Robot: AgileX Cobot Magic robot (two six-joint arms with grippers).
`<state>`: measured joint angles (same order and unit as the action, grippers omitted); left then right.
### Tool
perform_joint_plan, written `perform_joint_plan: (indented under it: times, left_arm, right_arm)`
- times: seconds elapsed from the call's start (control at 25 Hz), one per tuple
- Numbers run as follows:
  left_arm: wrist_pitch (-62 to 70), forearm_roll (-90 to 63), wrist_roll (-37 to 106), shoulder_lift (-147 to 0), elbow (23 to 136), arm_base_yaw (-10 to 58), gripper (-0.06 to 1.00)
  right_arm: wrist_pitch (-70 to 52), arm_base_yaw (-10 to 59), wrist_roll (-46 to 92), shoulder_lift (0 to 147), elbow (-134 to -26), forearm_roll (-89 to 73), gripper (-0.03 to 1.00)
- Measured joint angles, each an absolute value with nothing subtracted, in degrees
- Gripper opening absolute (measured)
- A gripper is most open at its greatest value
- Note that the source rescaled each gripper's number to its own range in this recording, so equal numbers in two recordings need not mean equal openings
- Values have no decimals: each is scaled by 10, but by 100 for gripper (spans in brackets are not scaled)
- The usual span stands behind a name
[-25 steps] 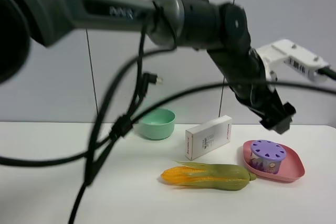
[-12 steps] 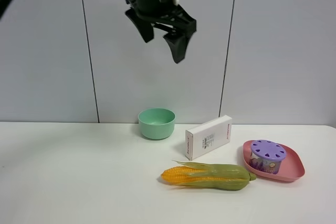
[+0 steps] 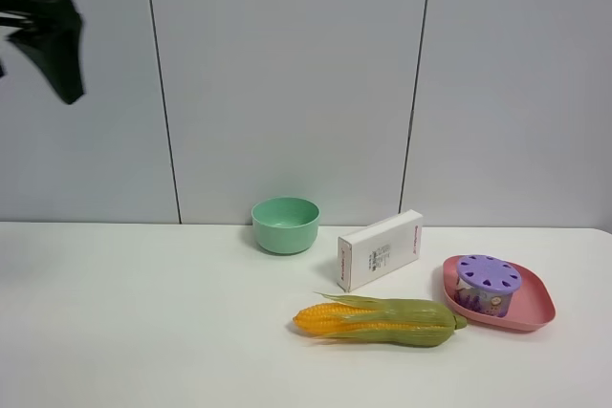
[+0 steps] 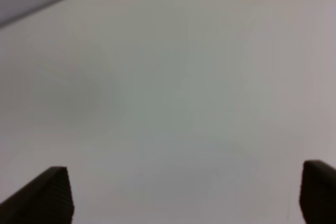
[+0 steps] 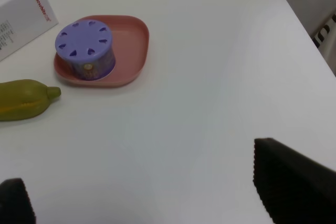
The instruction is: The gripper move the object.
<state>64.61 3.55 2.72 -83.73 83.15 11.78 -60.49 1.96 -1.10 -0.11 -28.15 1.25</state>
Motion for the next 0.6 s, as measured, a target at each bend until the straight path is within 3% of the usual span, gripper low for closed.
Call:
perform_joint_plan:
  times: [0.32,0.6]
  left_arm:
    - [619,-53,33,-556,590,-44,51]
    - [617,-73,58,-306,453,-136,51]
  right_arm:
    - [-605,20,-11,-1,-282,12,100]
    - [-605,20,-11,-1,-282,12,100]
